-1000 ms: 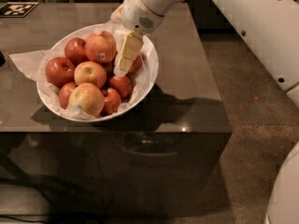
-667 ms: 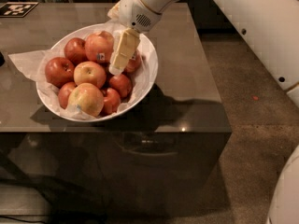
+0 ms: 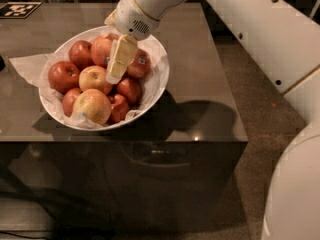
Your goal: Pick apple from white bowl
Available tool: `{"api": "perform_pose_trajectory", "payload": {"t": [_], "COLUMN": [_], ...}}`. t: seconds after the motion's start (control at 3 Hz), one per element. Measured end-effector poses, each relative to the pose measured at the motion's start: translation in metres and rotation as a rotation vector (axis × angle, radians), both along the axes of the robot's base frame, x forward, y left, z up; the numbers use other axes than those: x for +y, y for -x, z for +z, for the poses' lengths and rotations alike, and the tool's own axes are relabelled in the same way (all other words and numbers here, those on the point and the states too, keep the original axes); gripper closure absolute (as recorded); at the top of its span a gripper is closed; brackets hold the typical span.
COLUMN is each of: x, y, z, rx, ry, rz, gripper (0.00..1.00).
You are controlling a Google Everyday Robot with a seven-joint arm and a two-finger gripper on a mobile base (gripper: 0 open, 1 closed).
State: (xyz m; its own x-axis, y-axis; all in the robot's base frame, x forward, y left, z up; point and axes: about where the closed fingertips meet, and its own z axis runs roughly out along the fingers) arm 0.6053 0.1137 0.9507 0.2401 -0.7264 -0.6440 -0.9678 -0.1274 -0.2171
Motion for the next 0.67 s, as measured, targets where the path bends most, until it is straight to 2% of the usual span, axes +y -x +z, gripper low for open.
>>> {"api": "perform_pose_trajectory", "payload": {"t": [0.33, 0.67], "x": [0.0066, 0.0066], "y": [-0.0025, -0.0024], "z": [-0.0056, -0.0056], "rx": [-0.007, -0.007], "ry": [0.014, 0.014], "rz": [0.008, 0.008], "gripper": [0.0, 0.19]}}
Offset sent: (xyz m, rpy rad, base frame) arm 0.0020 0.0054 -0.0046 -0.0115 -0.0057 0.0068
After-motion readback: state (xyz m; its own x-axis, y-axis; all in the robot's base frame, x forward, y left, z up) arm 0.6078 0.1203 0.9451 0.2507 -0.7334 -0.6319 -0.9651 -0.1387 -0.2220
